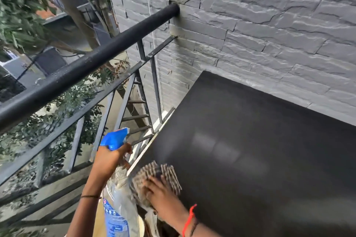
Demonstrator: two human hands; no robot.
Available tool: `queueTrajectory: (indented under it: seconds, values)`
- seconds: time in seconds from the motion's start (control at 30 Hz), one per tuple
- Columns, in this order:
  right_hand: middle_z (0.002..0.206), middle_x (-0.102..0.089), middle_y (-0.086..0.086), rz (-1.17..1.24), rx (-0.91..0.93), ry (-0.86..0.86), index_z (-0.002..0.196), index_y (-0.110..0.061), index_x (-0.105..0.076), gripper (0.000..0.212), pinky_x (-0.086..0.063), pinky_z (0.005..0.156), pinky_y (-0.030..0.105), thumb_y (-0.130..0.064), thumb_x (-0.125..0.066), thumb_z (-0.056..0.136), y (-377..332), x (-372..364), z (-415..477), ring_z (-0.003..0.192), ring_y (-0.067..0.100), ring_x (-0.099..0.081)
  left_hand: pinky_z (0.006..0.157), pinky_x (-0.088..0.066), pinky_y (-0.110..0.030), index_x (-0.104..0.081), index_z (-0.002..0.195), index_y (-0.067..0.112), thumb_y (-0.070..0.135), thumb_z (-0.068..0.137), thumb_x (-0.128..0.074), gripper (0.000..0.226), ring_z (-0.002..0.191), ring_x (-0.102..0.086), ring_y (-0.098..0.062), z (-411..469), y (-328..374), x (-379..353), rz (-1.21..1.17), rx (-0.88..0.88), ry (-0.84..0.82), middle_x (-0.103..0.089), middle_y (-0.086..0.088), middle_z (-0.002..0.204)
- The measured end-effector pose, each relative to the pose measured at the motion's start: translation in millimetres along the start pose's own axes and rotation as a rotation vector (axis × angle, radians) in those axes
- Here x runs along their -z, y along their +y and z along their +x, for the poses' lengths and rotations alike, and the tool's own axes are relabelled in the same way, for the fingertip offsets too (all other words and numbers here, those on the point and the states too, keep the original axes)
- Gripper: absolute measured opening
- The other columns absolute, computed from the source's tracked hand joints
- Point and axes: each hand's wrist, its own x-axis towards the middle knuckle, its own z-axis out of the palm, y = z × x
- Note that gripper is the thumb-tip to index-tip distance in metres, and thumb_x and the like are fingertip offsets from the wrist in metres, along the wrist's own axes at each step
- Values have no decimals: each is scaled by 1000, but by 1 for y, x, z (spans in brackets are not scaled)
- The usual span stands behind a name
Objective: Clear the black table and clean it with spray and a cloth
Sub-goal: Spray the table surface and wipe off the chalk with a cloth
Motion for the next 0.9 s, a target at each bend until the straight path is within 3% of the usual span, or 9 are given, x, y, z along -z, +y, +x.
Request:
queueTrajectory:
  seconds: [0.07, 0.13, 0.27, 0.3, 0.47, 0.67, 0.73, 0.83, 0.9]
  values:
    - [111, -66, -16, 41, -42, -94, 87, -32, -68, 29, -27, 112, 31, -33, -39, 83, 31, -8, -25, 119, 11, -46, 57, -46, -36, -59, 75, 2, 9, 71, -67, 11, 35, -50, -13, 14, 11, -12, -30, 12, -29, -57, -11, 65]
    - [115, -64, -19, 22, -128, -95, 95, -35, -66, 40, -11, 112, 25, -39, -26, 98, 76, -7, -44, 129, 9, -41, 58, -45, -38, -59, 74, 1, 14, 67, -64, 16, 34, -49, -13, 31, 21, -26, -37, 14, -44, -57, -9, 62]
    - [133, -53, 2, 250, -302, 128, 117, -16, -62, 38, -7, 109, 5, -23, -33, 94, 171, 51, -39, 128, -16, -26, 42, -43, -23, -59, 76, -1, 13, 68, -66, 17, 34, -50, -14, 56, 44, -52, -51, -16, -65, -59, -13, 65]
    - [138, -46, 3, 156, -316, 242, 124, -13, -57, 37, -5, 106, 1, -20, -34, 95, 198, 63, -26, 129, -18, -21, 39, -41, -20, -59, 75, 1, 10, 70, -67, 13, 34, -49, -13, 64, 47, -59, -54, -20, -68, -59, -10, 63]
    - [144, -42, 13, 206, -572, 174, 132, -4, -50, 39, -20, 115, 33, -4, -40, 95, 275, 92, 84, 137, 27, -32, 51, -43, -31, -60, 72, 5, 19, 66, -64, 16, 33, -49, -16, 86, 68, -92, -26, -35, -114, -63, -2, 62]
    - [140, -46, 13, 154, -317, 132, 130, -4, -51, 50, -30, 111, 44, -9, -22, 90, 230, 82, 137, 133, 32, -37, 56, -45, -36, -59, 75, 10, 21, 66, -63, 14, 34, -51, -21, 112, 85, -119, 6, -63, -125, -64, -1, 61]
    - [137, -51, 11, 83, -186, 110, 123, -7, -59, 46, -32, 111, 46, -5, -31, 87, 230, 79, 113, 131, 31, -42, 59, -49, -43, -60, 73, 11, 23, 63, -62, 15, 37, -53, -24, 122, 89, -127, 9, -67, -120, -65, -2, 60]
    - [126, -60, 7, 189, -190, 116, 103, -9, -70, 36, -17, 115, 20, -12, -39, 85, 271, 71, 71, 126, 18, -45, 64, -52, -51, -63, 64, 21, 23, 62, -63, 3, 43, -55, -27, 132, 91, -136, -6, -68, -118, -64, -9, 65]
    - [130, -57, 9, 241, -275, 125, 111, -8, -67, 43, -5, 114, 12, -14, -33, 86, 308, 75, 52, 128, 24, -44, 62, -50, -46, -66, 58, 26, 24, 61, -63, 4, 41, -55, -25, 136, 93, -140, -9, -73, -132, -63, -7, 65]
